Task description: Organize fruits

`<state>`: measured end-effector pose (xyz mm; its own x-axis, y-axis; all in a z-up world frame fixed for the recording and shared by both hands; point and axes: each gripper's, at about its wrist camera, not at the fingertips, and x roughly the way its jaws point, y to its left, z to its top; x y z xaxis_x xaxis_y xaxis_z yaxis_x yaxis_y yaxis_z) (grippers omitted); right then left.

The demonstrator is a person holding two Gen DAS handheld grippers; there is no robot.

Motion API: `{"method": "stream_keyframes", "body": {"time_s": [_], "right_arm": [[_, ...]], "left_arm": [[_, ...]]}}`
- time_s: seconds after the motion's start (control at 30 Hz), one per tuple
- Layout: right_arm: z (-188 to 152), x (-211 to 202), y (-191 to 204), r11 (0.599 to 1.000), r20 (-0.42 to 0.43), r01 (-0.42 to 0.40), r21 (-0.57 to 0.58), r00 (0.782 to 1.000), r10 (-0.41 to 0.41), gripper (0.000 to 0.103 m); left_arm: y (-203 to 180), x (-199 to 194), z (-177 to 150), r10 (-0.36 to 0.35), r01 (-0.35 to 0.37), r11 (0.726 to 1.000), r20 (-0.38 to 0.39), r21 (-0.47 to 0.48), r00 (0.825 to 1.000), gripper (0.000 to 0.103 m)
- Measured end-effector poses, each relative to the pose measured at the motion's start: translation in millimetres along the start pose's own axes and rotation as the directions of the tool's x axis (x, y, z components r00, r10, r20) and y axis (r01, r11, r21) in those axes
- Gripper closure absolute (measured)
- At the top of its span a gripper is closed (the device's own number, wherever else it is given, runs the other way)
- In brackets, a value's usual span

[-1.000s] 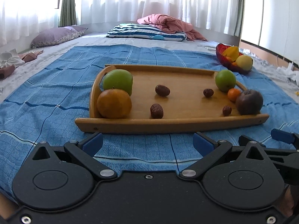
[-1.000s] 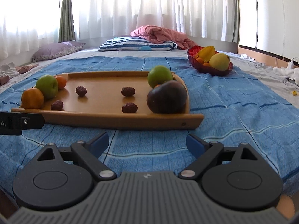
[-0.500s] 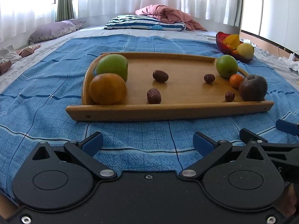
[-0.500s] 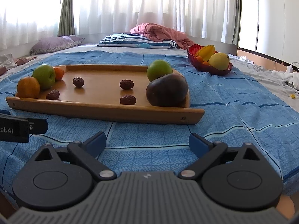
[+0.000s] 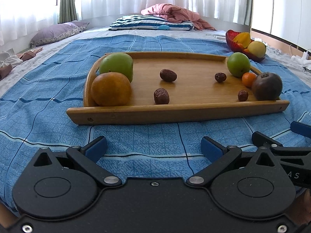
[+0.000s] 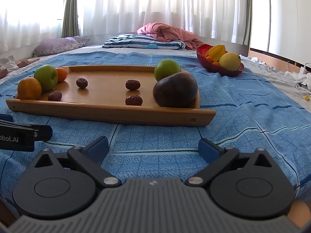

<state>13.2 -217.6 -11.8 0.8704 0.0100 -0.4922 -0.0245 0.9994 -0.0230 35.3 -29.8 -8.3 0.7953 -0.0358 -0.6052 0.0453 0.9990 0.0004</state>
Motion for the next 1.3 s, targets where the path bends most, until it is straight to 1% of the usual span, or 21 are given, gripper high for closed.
{"method": "stream_keyframes", "body": {"time_s": [0.37,0.63,1.3], "right_arm": [[-1.2,2.2,1.6,1.000,0.000,0.004,-0.005,1.000,-0.004,0.000],[-1.9,2.8,-0.4,1.000,0.002,-0.004,0.005,1.000,0.004,0.000],[-2.8,2.4,-0.2,1.000,0.003,-0.003,0.002,1.000,0.003,0.000]], "left_arm": [[0.6,2.5,-1.5,0.000,0.000,1.000,0.000,0.000,1.000,0.000],[2.9,3.0,-2.4,-0.013,0.013,1.000,-0.001,-0.008,1.000,0.000],[-0.2,3.7,-3.5,-0.002,0.002,1.000,0.002,-0.003,1.000,0.000]]}}
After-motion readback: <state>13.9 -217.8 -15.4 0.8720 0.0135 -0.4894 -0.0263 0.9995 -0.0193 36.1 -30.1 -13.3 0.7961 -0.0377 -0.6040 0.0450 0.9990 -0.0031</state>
